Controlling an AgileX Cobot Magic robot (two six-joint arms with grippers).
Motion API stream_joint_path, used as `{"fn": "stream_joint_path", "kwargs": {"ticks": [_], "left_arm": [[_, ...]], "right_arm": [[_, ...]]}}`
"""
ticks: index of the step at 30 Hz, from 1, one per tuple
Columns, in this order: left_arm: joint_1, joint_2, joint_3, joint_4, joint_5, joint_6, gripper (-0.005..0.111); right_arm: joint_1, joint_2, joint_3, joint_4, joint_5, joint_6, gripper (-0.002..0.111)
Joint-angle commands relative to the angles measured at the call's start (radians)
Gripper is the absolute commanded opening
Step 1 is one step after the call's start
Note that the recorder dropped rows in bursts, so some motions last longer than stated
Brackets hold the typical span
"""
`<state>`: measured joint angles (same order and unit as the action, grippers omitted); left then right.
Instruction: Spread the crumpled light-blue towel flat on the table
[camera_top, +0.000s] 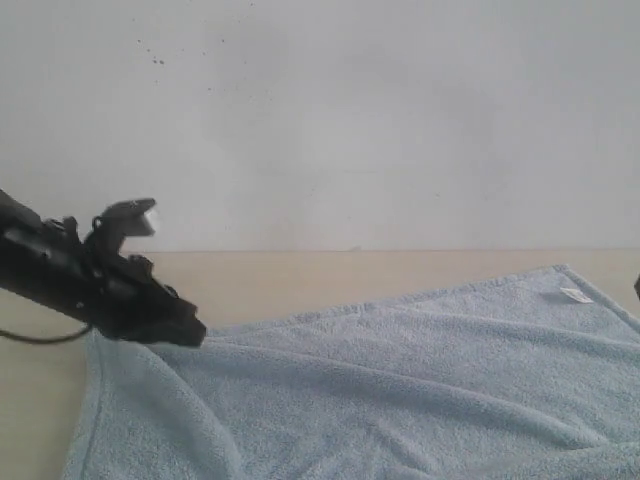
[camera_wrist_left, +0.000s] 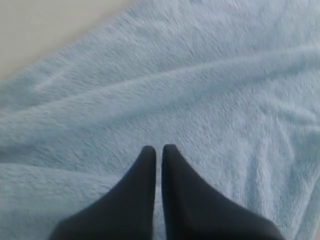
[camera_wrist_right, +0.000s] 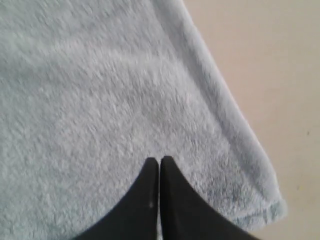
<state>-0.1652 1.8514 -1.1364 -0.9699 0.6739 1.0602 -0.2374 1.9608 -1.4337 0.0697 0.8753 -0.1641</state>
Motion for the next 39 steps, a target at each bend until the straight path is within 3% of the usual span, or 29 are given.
{"fn": "stream_joint_path", "kwargs": {"ticks": [1, 6, 9, 12, 16, 35, 39], "left_arm": [[-0.125, -0.043, 0.15, 0.121, -0.171, 0.022, 0.004], [-0.182, -0.076, 0.295, 0.122, -0.308, 0.022, 0.004], [-0.182, -0.078, 0.311, 0.122, -0.254, 0.01, 0.004], [-0.182, -0.08, 0.333, 0.122, -0.179, 0.007, 0.004], [-0.182, -0.089, 0.371, 0.155, -0.186, 0.007, 0.004], [-0.182, -0.089, 0.393, 0.174, -0.099, -0.079, 0.004], [-0.182, -0.089, 0.393, 0.214, -0.063, -0.173, 0.004]], "right_arm": [[-0.072, -0.093, 0.141, 0.168, -0.061, -0.111, 0.0], [-0.071, -0.093, 0.239, 0.497, -0.094, -0.379, 0.0], [-0.04, -0.079, 0.275, 0.666, -0.044, -0.583, 0.0], [0.004, -0.067, 0.296, 0.628, -0.045, -0.603, 0.0], [0.028, -0.064, 0.335, 0.617, -0.13, -0.548, 0.0], [0.028, -0.099, 0.598, 0.687, -0.204, -0.582, 0.0], [0.028, -0.186, 0.628, 0.683, -0.225, -0.572, 0.0]]}}
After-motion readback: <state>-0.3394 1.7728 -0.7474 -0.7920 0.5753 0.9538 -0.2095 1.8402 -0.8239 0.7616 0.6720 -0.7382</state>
